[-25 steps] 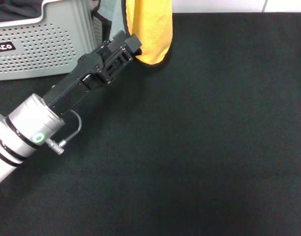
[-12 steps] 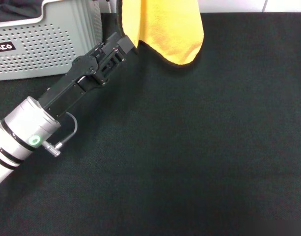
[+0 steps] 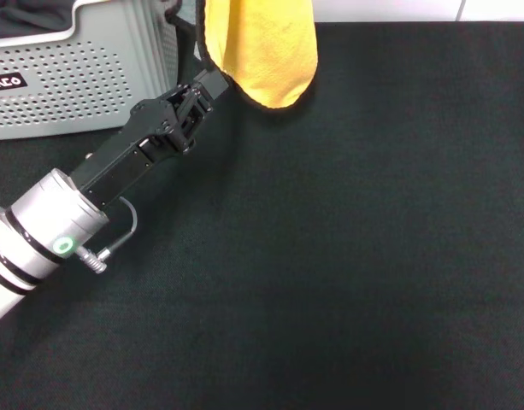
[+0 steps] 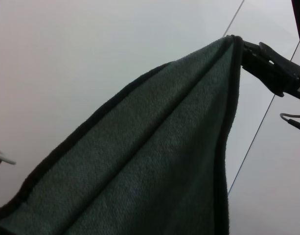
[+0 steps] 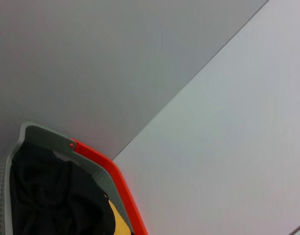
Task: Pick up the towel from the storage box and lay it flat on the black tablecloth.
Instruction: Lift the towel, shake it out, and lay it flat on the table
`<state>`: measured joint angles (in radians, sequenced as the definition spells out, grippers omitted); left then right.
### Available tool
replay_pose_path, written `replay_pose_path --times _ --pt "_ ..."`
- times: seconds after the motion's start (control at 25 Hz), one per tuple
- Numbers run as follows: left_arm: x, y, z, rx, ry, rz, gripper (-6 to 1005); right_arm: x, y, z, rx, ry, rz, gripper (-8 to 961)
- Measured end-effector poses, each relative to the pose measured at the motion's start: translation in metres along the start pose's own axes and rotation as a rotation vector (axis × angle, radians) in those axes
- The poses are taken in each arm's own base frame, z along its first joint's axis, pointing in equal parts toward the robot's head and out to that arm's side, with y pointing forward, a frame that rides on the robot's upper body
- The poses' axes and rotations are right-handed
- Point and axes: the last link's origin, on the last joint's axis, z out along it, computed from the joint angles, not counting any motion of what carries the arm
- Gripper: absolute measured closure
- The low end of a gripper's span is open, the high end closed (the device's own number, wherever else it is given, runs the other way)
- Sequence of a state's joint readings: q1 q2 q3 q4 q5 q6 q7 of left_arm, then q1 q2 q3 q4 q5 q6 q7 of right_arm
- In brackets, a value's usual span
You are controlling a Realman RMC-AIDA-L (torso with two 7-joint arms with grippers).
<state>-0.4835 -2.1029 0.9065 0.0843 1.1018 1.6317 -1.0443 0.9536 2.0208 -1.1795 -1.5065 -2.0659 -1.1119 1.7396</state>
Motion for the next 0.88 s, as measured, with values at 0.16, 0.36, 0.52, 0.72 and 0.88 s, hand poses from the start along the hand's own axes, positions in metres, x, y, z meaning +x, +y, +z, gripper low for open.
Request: replay_pose_path --times 0.16,0.36,0.52,0.72,0.88 --pt "0.0013 -0.0013 -0.0012 0.014 0.017 -0.007 955 -0.0012 0.004 0.0016 -0.015 -0.001 -0.006 922" --pt "0.0028 -0.0023 -0.003 0.029 0.038 -0.011 947 -0.0016 0.007 0.0032 -0.023 0.001 -0.011 921" --pt "0.0021 -0.0025 -0.0044 0.039 0.046 -0.019 919 -0.0012 0.0068 0.0032 -0.02 0.003 -0.011 921" --pt "0.0018 -0.0033 -0.0046 0.044 0.044 -0.021 805 -0.0017 0.0063 0.0028 -0.017 0.002 -0.013 920" --pt "0.0023 -0.0062 -0.0061 0.069 0.054 -0.024 810 -0.0052 0.0054 0.001 -0.011 -0.004 -0.024 919"
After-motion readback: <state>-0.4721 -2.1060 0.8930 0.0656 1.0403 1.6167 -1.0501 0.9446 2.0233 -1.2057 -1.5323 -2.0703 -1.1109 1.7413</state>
